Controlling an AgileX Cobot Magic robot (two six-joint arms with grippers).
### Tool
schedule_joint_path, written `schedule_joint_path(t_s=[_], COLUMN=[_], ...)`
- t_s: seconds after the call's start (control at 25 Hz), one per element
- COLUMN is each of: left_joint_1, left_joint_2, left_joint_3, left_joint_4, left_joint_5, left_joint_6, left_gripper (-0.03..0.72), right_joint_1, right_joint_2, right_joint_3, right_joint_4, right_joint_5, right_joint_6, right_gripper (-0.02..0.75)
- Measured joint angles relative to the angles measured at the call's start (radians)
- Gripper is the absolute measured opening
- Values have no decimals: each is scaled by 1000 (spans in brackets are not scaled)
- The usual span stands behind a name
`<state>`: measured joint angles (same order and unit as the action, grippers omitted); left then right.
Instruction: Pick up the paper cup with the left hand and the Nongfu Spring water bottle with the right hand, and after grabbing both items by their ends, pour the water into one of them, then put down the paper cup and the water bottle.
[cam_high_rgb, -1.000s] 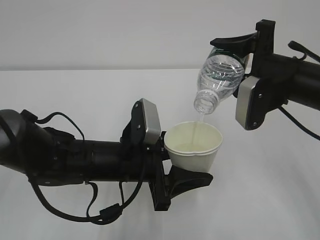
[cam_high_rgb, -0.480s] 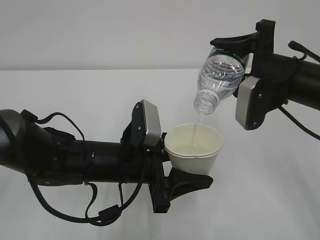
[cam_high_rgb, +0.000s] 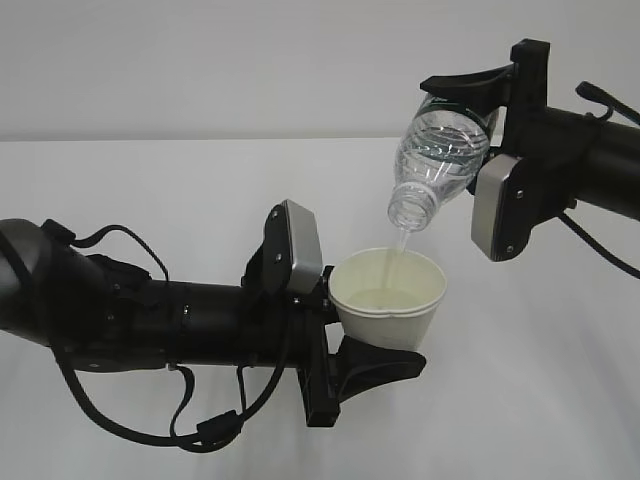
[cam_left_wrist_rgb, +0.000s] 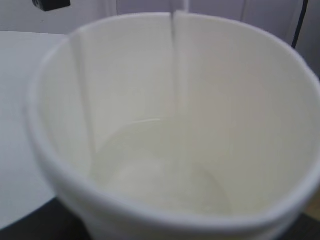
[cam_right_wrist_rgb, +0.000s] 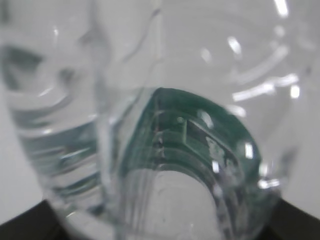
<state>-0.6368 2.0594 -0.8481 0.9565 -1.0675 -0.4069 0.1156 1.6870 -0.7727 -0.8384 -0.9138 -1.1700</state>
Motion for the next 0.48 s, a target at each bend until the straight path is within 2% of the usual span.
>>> schedule_joint_path(t_s=[0.48], left_joint_1=[0], left_joint_2=[0], left_joint_3=[0], left_joint_4=[2], left_joint_5=[0], left_joint_6=[0], left_gripper=[447], right_joint_1=[0], right_joint_2=[0], right_joint_3=[0], right_joint_4=[4], right_joint_5=[-1], right_joint_6=[-2], right_gripper=[468])
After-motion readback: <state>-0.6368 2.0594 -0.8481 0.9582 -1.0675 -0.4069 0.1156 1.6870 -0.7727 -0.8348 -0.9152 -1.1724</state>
